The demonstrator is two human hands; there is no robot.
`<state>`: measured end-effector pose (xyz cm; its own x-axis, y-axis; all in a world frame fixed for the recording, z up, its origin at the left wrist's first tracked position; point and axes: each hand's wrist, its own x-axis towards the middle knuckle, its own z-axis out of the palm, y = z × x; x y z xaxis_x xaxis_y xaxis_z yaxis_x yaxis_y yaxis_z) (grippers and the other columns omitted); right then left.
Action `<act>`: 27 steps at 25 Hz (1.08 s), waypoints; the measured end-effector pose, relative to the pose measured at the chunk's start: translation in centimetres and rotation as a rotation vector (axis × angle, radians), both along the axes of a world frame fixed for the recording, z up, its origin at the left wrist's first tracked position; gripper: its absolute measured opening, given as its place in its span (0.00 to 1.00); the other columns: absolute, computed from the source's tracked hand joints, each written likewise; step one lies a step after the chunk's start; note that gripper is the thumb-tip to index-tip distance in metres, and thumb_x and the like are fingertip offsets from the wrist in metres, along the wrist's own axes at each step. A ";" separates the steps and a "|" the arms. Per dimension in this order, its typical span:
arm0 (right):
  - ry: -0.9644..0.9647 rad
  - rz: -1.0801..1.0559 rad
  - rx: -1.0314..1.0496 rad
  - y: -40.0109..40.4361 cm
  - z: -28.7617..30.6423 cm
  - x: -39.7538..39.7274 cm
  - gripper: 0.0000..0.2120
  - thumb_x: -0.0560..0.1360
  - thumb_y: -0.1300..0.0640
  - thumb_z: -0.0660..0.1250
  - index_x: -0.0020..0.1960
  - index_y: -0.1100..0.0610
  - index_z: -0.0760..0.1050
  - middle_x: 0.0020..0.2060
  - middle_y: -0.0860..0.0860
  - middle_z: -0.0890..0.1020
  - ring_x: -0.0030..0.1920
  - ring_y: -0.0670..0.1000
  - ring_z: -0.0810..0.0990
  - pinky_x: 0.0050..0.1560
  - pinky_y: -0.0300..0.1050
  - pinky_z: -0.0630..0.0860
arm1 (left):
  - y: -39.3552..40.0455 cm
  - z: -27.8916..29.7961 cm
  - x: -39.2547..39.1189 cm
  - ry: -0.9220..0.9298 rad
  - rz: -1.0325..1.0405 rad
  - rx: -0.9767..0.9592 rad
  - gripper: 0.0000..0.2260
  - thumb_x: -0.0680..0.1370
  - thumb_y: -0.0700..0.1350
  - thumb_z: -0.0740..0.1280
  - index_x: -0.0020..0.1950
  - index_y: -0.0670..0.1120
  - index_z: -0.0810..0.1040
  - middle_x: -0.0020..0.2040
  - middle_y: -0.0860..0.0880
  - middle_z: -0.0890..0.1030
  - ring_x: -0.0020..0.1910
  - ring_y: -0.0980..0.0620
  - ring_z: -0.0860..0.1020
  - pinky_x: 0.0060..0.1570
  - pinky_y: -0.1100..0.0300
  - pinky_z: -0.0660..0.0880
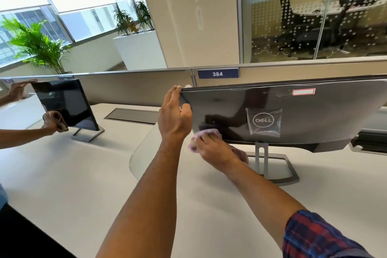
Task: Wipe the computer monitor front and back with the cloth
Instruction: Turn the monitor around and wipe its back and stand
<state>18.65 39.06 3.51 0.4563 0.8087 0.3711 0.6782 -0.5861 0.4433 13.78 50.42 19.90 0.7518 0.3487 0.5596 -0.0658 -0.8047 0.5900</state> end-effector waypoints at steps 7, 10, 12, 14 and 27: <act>-0.140 -0.013 -0.390 -0.4 -1.4 1.2 0.16 0.79 0.64 0.63 0.66 0.60 0.77 0.65 0.58 0.75 0.68 0.64 0.71 0.65 0.54 0.73 | -0.3 -0.5 0.5 -0.006 0.020 -0.034 0.28 0.74 0.49 0.55 0.75 0.50 0.69 0.76 0.53 0.68 0.70 0.51 0.71 0.63 0.51 0.75; -0.111 -0.018 -0.254 -0.7 -0.9 1.0 0.15 0.73 0.65 0.67 0.59 0.61 0.81 0.55 0.59 0.80 0.57 0.63 0.77 0.56 0.55 0.77 | -0.2 -0.8 0.7 -0.015 0.024 -0.012 0.28 0.74 0.49 0.56 0.75 0.50 0.69 0.76 0.53 0.68 0.70 0.51 0.71 0.62 0.51 0.76; -0.121 0.032 -0.159 -0.9 -0.6 1.5 0.16 0.73 0.66 0.63 0.59 0.63 0.79 0.54 0.61 0.80 0.54 0.61 0.78 0.55 0.55 0.78 | -0.3 -1.0 1.0 -0.012 0.038 0.000 0.28 0.75 0.48 0.56 0.75 0.50 0.68 0.76 0.53 0.68 0.69 0.50 0.72 0.62 0.51 0.77; -0.060 0.011 -0.124 -1.8 -1.3 2.0 0.18 0.75 0.65 0.56 0.56 0.61 0.81 0.54 0.60 0.81 0.52 0.59 0.80 0.51 0.53 0.80 | -0.4 -1.0 1.0 -0.010 0.044 0.001 0.28 0.75 0.48 0.56 0.75 0.50 0.68 0.76 0.53 0.68 0.69 0.50 0.72 0.61 0.49 0.77; -0.168 0.245 0.298 -6.6 -2.2 -2.7 0.12 0.76 0.65 0.70 0.60 0.64 0.79 0.48 0.55 0.80 0.46 0.55 0.77 0.52 0.51 0.76 | -0.4 -1.3 1.2 -0.036 0.036 0.023 0.29 0.73 0.47 0.58 0.75 0.49 0.68 0.76 0.53 0.68 0.65 0.49 0.75 0.58 0.50 0.78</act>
<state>16.00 32.50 1.34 0.1773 0.7315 0.6584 0.7463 -0.5360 0.3946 15.02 50.07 18.58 0.7184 0.3621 0.5940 -0.0576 -0.8200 0.5695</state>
